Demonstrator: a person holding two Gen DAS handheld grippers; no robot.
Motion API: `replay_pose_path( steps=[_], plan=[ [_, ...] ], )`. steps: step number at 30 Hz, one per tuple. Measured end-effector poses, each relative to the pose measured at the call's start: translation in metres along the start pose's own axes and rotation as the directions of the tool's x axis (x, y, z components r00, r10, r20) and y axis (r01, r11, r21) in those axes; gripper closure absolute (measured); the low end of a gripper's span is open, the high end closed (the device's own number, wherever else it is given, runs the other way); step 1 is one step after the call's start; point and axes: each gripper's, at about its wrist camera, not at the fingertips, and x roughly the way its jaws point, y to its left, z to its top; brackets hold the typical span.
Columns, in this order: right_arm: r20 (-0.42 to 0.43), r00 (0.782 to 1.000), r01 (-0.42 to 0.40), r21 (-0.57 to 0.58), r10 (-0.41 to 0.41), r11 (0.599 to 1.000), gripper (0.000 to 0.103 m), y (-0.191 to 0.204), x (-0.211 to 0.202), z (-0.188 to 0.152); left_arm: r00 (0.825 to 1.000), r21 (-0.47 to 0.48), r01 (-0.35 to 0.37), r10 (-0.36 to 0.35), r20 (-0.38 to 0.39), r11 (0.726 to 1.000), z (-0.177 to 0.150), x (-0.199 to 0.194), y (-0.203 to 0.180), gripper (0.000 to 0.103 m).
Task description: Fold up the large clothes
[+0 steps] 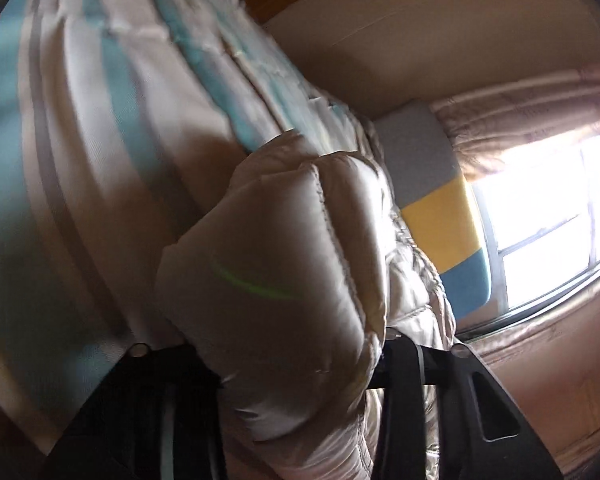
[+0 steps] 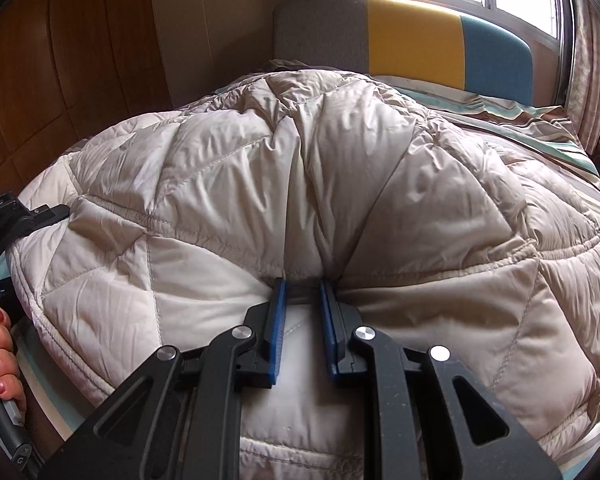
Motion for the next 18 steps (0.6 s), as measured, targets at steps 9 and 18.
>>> replay_pose_path(
  steps=[9,18],
  plan=[
    [-0.002,1.000,-0.015,0.069,0.015,0.997,0.087,-0.014,-0.011,0.001,0.986,0.441,0.056,-0.118,0.114,0.896,-0.023,-0.045,-0.102,0.074],
    [0.091,0.989,0.107,0.109,-0.117,0.988,0.060,-0.049,-0.070,-0.008,0.978,0.643,0.033,-0.158,0.138,0.765,-0.050,-0.059,-0.148,0.074]
  ],
)
